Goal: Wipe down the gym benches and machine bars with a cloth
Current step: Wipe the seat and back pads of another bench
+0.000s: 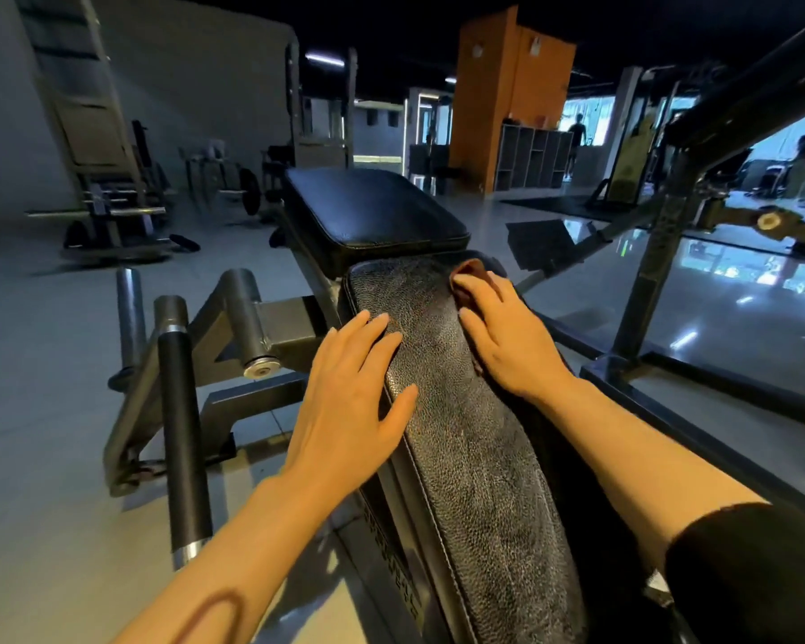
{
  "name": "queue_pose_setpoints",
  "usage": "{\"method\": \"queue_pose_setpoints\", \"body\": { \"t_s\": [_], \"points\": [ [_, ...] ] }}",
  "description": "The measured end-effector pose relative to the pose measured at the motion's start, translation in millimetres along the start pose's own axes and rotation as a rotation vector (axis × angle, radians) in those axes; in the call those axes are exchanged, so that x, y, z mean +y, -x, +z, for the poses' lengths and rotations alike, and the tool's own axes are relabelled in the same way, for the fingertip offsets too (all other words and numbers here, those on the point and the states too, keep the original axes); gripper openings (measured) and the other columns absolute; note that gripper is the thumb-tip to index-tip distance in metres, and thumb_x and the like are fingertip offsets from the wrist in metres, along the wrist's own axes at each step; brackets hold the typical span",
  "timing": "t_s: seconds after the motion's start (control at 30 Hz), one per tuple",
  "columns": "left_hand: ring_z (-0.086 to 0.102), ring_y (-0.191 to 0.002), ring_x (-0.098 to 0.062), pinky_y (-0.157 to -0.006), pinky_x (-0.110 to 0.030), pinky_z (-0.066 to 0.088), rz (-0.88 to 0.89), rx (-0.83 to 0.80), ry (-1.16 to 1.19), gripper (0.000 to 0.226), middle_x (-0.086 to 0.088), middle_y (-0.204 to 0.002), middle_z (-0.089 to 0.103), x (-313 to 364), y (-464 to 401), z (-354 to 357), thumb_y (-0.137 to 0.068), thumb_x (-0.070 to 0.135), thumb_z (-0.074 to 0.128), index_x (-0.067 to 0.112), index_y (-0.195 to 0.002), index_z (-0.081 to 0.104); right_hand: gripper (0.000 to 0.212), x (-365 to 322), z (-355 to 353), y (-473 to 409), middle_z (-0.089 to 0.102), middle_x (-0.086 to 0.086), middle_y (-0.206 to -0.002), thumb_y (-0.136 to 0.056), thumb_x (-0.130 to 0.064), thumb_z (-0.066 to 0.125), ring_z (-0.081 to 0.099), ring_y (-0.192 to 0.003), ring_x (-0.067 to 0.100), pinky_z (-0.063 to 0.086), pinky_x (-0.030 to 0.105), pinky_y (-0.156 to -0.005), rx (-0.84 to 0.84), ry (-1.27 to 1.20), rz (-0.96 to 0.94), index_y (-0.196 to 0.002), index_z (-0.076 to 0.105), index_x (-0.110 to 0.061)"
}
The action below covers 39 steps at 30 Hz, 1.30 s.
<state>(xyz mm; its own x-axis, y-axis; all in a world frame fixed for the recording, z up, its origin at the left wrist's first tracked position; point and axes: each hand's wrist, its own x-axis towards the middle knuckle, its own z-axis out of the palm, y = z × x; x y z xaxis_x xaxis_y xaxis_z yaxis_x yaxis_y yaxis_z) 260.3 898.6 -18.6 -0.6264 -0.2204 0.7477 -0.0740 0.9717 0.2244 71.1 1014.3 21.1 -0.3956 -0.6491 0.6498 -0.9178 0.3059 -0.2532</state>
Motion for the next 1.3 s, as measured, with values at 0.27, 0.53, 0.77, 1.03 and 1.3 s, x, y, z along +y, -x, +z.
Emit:
{"method": "queue_pose_setpoints", "body": {
  "t_s": [0.27,0.53,0.77,1.03,1.3],
  "points": [
    [0.026,-0.143,-0.017,-0.117,-0.048,0.024,-0.022,0.001,0.027,0.06,-0.003,-0.149,0.04,-5,-2,0,-0.091,0.046,0.045,0.011,-0.14,0.047,0.047,-48,17,1,0.04,0.011,-0.143,-0.098,-0.041,0.035,0.04,-0.128,0.031,0.032,0.045,-0.109,-0.041,0.003,-0.192,-0.139,0.047,-0.021],
    [0.025,-0.143,-0.012,-0.119,-0.046,0.018,0.029,-0.022,0.019,0.059,0.003,-0.149,0.039,-13,-3,-8,-0.092,0.05,0.044,0.016,-0.14,0.047,0.048,-29,18,-40,0.043,0.003,-0.141,-0.095,-0.04,0.053,0.045,-0.125,0.029,0.036,0.049,-0.107,0.12,-0.106,0.14,-0.141,0.041,-0.028],
    [0.036,-0.136,-0.013,-0.11,-0.048,0.037,-0.057,0.044,0.051,0.053,-0.003,-0.146,0.043,-8,5,-6,-0.095,0.042,0.044,0.012,-0.139,0.048,0.035,-77,25,-24,0.047,0.007,-0.141,-0.1,-0.029,0.049,0.038,-0.132,0.023,0.033,0.032,-0.104,-0.021,-0.158,-0.245,-0.132,0.058,-0.021],
    [0.011,-0.141,0.004,-0.118,-0.035,0.021,-0.043,-0.063,0.078,0.068,0.01,-0.158,0.019,-9,14,-13,-0.093,0.055,0.033,0.021,-0.151,0.027,0.036,-7,8,-49,0.046,0.011,-0.136,-0.103,-0.035,0.039,0.048,-0.121,0.032,0.038,0.04,-0.097,0.06,-0.014,0.266,-0.135,0.048,-0.021],
    [0.016,-0.145,-0.004,-0.118,-0.031,0.023,-0.143,-0.023,0.137,0.07,0.007,-0.159,0.015,2,19,-1,-0.095,0.05,0.044,0.019,-0.153,0.02,0.038,-81,21,-10,0.041,0.005,-0.142,-0.102,-0.034,0.04,0.042,-0.127,0.02,0.037,0.028,-0.1,-0.075,-0.121,-0.264,-0.136,0.05,-0.021]
  ]
}}
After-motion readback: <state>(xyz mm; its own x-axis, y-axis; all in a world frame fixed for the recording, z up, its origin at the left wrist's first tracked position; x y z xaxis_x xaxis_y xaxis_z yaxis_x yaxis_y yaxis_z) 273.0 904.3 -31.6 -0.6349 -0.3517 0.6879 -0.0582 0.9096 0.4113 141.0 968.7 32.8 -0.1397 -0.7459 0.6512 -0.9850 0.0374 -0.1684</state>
